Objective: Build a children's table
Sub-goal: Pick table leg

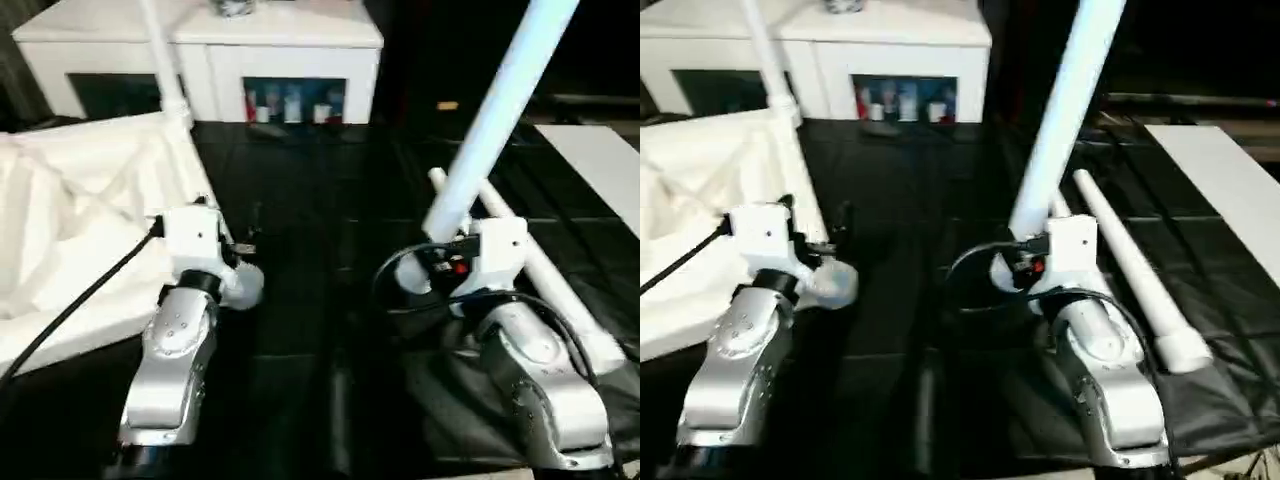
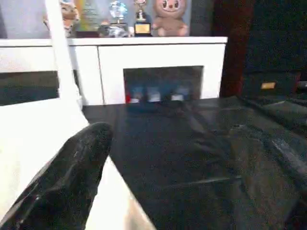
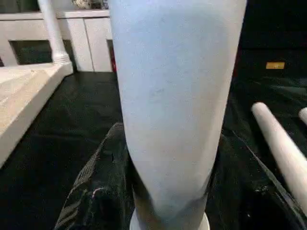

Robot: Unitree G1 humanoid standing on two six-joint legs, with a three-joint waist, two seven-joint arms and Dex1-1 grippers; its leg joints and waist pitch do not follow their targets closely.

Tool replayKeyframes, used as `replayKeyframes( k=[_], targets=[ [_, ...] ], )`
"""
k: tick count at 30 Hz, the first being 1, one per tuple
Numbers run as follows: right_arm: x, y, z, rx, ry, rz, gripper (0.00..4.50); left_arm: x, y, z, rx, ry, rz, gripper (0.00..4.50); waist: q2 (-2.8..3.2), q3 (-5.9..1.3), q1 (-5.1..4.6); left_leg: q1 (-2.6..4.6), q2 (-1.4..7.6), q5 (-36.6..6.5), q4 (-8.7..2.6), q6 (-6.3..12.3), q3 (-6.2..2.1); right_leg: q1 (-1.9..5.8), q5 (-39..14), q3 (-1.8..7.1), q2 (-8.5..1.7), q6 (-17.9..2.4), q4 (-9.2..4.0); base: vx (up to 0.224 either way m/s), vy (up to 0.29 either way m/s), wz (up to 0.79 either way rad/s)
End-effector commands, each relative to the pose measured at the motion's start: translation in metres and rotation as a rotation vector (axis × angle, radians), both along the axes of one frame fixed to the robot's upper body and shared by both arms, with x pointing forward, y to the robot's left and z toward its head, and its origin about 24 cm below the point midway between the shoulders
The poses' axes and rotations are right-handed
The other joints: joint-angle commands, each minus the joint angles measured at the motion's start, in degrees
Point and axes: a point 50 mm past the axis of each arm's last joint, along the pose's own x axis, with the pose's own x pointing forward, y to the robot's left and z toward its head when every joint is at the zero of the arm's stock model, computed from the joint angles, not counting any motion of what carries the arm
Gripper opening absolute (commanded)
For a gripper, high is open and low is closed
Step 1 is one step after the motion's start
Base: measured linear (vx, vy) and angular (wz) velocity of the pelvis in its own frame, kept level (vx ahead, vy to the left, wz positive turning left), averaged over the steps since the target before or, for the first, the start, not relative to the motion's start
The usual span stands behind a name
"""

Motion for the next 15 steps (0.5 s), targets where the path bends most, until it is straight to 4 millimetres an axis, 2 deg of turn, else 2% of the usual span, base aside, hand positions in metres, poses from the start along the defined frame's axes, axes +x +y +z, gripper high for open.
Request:
replayKeyframes(
  k=[1, 2, 3, 4, 5, 6, 7, 8, 9, 10, 11, 12, 13, 14, 15],
  targets=[
    [0.0023, -0.0031, 0.0014, -0.008, -0.02, -0.018, 1.85, -0.0014, -0.0064, 0.0058, 0.01, -0.033, -0.013, 4.4, 0.05, -3.15, -1.43, 4.1, 4.51, -31.92, -9.84, 0.3, -1.45, -1.58, -14.19, -3.41, 1.77, -3.22, -1.3, -0.047, 0.125, 0.14],
    [0.0024, -0.0029, 0.0013, -0.009, -0.02, -0.017, 1.85, -0.0014, -0.0066, 0.006, 0.011, -0.034, -0.013, 4.4, 0.01, -3.11, -1.51, 3.99, 4.27, -34.74, -9.9, -1.78, -1.08, -1.56, -16.04, -3.29, 1.08, -2.77, -1.79, -0.071, 0.088, 0.11],
    [0.003, -0.0021, 0.001, -0.009, -0.021, -0.016, 1.85, -0.0011, -0.0069, 0.0065, 0.015, -0.038, -0.013, 4.4, -1.23, -3.33, -1.31, 3.72, 3.85, -38.19, -7.02, -3.81, -1.09, -1.13, -24.33, -0.63, -3.79, -1.34, -5.7, -0.075, 0.051, 0.05],
    [0.0032, -0.0017, 0.001, -0.007, -0.021, -0.014, 1.85, -0.001, -0.007, 0.0068, 0.018, -0.04, -0.015, 4.4, -1.51, -3.21, -0.5, 3.79, 4.32, -36.16, -3.49, -2.89, -2.6, -0.88, -28.6, 2.09, -8.35, -0.9, -8.27, -0.075, 0.051, 0.05],
    [0.0036, -0.001, 0.0009, -0.004, -0.02, -0.01, 1.85, -0.0009, -0.0071, 0.007, 0.021, -0.043, -0.016, 4.4, -1.87, -3.0, 0.25, 3.04, 4.99, -31.13, 0.25, -1.36, -4.71, 0.02, -33.21, 4.91, -13.19, -0.33, -10.72, -0.066, 0.109, -0.11],
    [0.0039, -0.0004, 0.0009, -0.002, -0.02, -0.007, 1.85, -0.001, -0.007, 0.0071, 0.023, -0.044, -0.016, 4.4, -1.32, -1.85, -1.38, 0.22, 4.58, -13.42, 8.16, -2.51, -11.68, 1.86, -45.08, 4.38, -18.2, -0.94, -12.69, -0.032, 0.198, -0.41],
    [0.0041, -0.0001, 0.001, -0.002, -0.021, -0.004, 1.85, -0.001, -0.0069, 0.007, 0.021, -0.043, -0.015, 4.4, -0.9, -1.05, -2.46, 0.48, 4.33, -15.38, 7.2, -4.62, -12.92, 2.65, -48.15, 1.19, -16.85, -1.33, -12.84, -0.032, 0.198, -0.41],
    [0.0046, 0.0007, 0.0012, -0.004, -0.024, 0.002, 1.85, -0.0012, -0.0065, 0.0069, 0.017, -0.042, -0.013, 4.4, 2.1, -0.3, -4.53, 1.55, 2.78, -43.5, -3.95, -9.68, -11.34, 1.89, -44.42, -8.37, -3.09, -0.23, -5.43, -0.02, 0.241, -0.45],
    [0.0048, 0.001, 0.0013, -0.006, -0.026, 0.004, 1.85, -0.0014, -0.0064, 0.0069, 0.016, -0.042, -0.012, 4.4, 2.88, 0.35, -4.44, -5.02, -2.33, -66.91, -14.48, -19.37, -6.88, 7.99, -16.44, -12.1, 4.99, -3.72, 10.83, -0.128, 0.27, -0.11],
    [0.005, 0.0012, 0.0014, -0.007, -0.027, 0.005, 1.85, -0.0014, -0.0063, 0.0069, 0.016, -0.042, -0.011, 4.4, 3.23, 0.43, -2.29, -4.77, -3.23, -65.89, -15.33, -20.42, -3.68, 8.65, -11.25, -13.26, 6.54, -4.59, 10.93, -0.17, 0.311, -0.03],
    [0.0052, 0.0014, 0.0015, -0.009, -0.029, 0.007, 1.85, -0.0016, -0.0062, 0.0073, 0.015, -0.046, -0.011, 4.4, 2.14, -1.49, -2.88, -2.25, -1.92, -53.48, -13.54, -20.66, -4.19, 9.04, -11.18, -11.29, 5.35, -5.74, 9.3, -0.151, 0.174, 0.12],
    [0.0054, 0.0015, 0.0014, -0.009, -0.03, 0.008, 1.85, -0.0017, -0.0061, 0.0077, 0.014, -0.048, -0.01, 4.4, -3.0, -6.17, -3.45, 1.64, 2.04, -25.38, -4.87, -24.51, -5.0, 4.96, -28.45, -4.59, -6.09, -4.66, 2.87, 0.0, 0.0, 0.0],
    [0.0056, 0.0016, 0.0012, -0.01, -0.03, 0.009, 1.85, -0.0018, -0.006, 0.0084, 0.014, -0.053, -0.01, 4.4, -4.68, -6.68, -3.72, 2.78, 2.51, -14.15, 7.26, -18.25, -8.84, 2.13, -33.8, -1.19, -14.02, -3.29, -3.4, 0.0, 0.0, 0.0],
    [0.0056, 0.0016, 0.0012, -0.01, -0.03, 0.009, 1.85, -0.0018, -0.006, 0.0084, 0.014, -0.053, -0.01, 4.4, -3.64, -5.02, -2.56, -5.93, 0.73, -11.26, 10.57, -8.85, -12.08, 10.22, -18.37, 3.56, -14.43, -9.07, -5.62, 0.121, 0.033, -0.07],
    [0.0057, 0.0017, 0.0011, -0.009, -0.031, 0.01, 1.85, -0.0019, -0.0059, 0.0088, 0.014, -0.056, -0.009, 4.4, -2.42, -3.77, -0.05, -6.44, 1.31, -10.17, 9.0, -8.97, -12.34, 11.35, 0.6, 0.36, -10.89, -15.95, -3.98, 0.086, 0.171, -0.13]
  ],
)
